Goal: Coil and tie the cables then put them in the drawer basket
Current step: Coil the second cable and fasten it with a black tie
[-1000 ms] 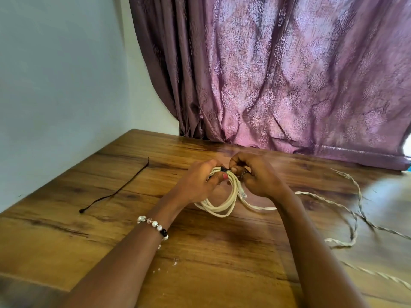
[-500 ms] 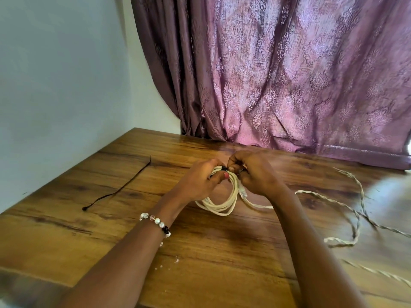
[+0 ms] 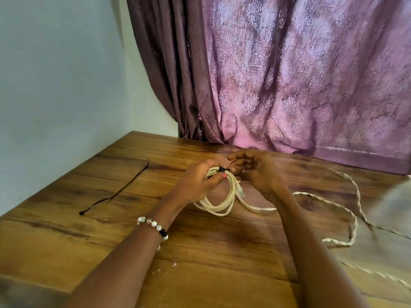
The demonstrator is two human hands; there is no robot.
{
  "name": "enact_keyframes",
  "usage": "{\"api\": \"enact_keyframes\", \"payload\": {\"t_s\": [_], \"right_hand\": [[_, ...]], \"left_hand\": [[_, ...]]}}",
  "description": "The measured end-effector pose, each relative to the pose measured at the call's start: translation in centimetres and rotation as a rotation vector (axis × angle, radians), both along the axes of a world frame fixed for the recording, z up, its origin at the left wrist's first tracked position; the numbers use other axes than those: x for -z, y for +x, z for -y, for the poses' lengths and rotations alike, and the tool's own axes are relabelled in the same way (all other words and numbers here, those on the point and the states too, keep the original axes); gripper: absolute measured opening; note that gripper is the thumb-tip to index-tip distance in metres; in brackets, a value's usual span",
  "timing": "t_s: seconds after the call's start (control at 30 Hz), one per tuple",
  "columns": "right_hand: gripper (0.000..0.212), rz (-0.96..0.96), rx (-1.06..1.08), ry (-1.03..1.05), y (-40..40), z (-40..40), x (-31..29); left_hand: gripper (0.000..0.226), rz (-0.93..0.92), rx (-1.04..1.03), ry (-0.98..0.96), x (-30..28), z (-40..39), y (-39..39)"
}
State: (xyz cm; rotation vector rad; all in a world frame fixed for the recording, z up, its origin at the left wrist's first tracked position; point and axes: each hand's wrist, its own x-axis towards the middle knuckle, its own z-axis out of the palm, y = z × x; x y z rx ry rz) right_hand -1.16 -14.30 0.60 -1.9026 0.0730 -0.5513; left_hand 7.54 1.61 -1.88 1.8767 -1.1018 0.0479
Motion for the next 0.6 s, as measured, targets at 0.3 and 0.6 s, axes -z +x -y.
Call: {"api": "enact_keyframes", "payload": {"t_s": [0.3, 0.6], "right_hand": [[0.045, 0.11, 0.089, -0.408, 0.3, -1.3, -0.8], [0.042, 0.162, 0.14, -0.258, 0.8, -1.3, -0.1]], "left_hand": [[0.021, 0.037, -0.017, 0.032, 0.2, 0.0, 0.2], [0.027, 0.027, -0.057, 0.053, 0.1, 0.1, 0.3]]}}
